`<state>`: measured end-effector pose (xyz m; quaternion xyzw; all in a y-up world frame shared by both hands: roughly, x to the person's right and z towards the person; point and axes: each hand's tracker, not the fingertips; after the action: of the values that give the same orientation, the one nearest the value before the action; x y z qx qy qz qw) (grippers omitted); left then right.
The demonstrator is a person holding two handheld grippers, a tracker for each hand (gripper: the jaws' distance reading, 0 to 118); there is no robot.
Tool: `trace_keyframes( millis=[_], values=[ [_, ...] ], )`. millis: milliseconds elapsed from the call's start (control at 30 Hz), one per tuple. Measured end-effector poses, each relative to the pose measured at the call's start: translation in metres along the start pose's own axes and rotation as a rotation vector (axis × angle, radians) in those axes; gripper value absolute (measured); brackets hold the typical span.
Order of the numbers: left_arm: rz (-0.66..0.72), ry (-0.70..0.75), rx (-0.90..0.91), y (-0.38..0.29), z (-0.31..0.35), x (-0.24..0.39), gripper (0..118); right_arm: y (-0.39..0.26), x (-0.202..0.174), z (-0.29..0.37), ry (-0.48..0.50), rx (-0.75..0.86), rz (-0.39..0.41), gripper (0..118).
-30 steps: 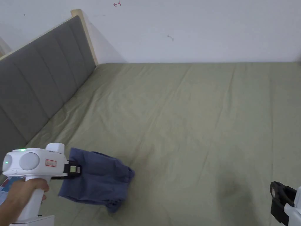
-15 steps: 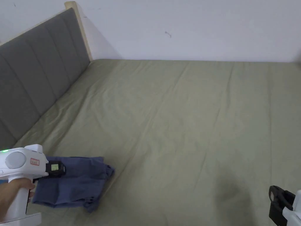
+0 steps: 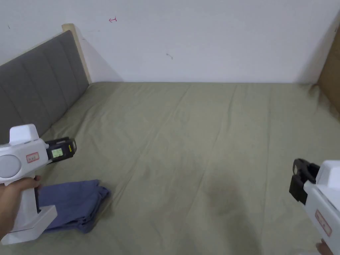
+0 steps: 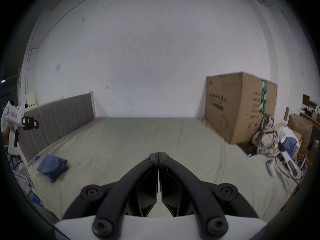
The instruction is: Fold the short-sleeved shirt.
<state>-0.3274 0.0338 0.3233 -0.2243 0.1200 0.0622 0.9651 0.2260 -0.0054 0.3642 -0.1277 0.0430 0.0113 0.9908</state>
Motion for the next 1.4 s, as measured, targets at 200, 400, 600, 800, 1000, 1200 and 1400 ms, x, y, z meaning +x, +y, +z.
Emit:
trace_keyframes(
  millis=[200, 400, 600, 800, 1000, 1200, 1400],
  values=[
    [-0.112, 0.016, 0.280, 0.018, 0.075, 0.080, 112, 0.049, 0.014, 0.034, -0.050, 0.118, 0.034, 0],
    [-0.061, -0.051, 0.468, 0.009, 0.121, 0.148, 112, 0.073, 0.027, 0.062, -0.091, 0.211, 0.065, 0],
    [-0.056, -0.090, 0.583, -0.020, 0.128, 0.194, 109, 0.075, 0.037, 0.079, -0.124, 0.249, 0.085, 0],
    [-0.107, -0.139, 0.613, -0.047, 0.129, 0.227, 79, 0.073, 0.049, 0.091, -0.149, 0.271, 0.087, 0],
    [-0.136, -0.177, 0.595, -0.057, 0.128, 0.246, 0, 0.070, 0.055, 0.095, -0.161, 0.273, 0.080, 0],
    [-0.133, -0.211, 0.575, -0.057, 0.123, 0.247, 0, 0.068, 0.056, 0.095, -0.169, 0.272, 0.074, 0],
    [-0.131, -0.216, 0.554, -0.061, 0.121, 0.246, 0, 0.067, 0.056, 0.094, -0.167, 0.270, 0.073, 0]
  ],
)
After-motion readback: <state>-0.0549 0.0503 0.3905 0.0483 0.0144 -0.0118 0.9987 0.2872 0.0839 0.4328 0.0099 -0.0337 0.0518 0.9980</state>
